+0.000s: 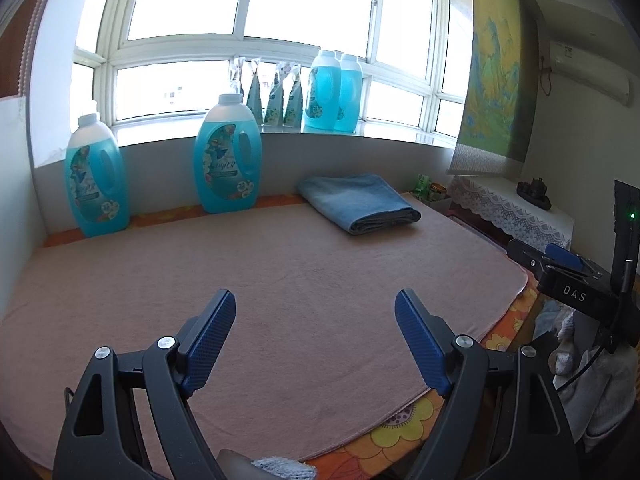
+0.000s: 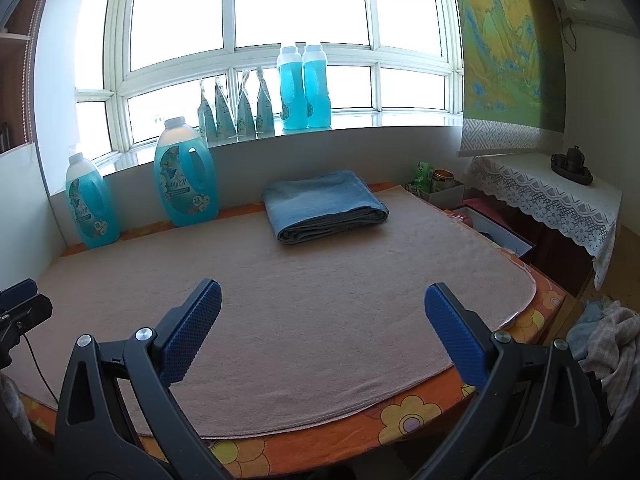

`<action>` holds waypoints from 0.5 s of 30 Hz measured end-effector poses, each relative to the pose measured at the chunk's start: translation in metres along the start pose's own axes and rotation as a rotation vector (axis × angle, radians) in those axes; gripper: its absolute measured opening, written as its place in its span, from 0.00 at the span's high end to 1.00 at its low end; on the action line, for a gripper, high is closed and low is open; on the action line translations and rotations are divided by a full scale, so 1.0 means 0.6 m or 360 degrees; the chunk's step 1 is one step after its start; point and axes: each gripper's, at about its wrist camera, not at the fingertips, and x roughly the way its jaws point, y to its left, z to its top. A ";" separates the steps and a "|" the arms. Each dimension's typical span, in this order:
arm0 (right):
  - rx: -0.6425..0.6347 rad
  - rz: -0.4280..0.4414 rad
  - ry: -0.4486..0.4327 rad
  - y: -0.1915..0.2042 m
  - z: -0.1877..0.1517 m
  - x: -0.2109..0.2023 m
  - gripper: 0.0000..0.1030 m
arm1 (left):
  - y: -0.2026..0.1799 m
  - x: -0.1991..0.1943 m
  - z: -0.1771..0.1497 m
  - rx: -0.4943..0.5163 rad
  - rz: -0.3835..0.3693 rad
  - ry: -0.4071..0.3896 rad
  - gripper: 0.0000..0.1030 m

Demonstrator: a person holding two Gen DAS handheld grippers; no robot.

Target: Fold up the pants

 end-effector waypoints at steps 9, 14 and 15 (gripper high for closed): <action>0.0002 0.0002 0.0001 -0.002 0.001 0.002 0.00 | -0.004 0.004 -0.001 0.0020 0.0022 0.0005 0.20; 0.0000 0.0009 0.0005 -0.003 -0.001 0.006 0.00 | -0.001 0.002 0.000 0.0021 0.0032 0.0000 0.20; 0.0000 0.0008 0.0005 -0.003 -0.001 0.006 0.00 | -0.001 0.001 0.000 0.0020 0.0034 -0.0002 0.20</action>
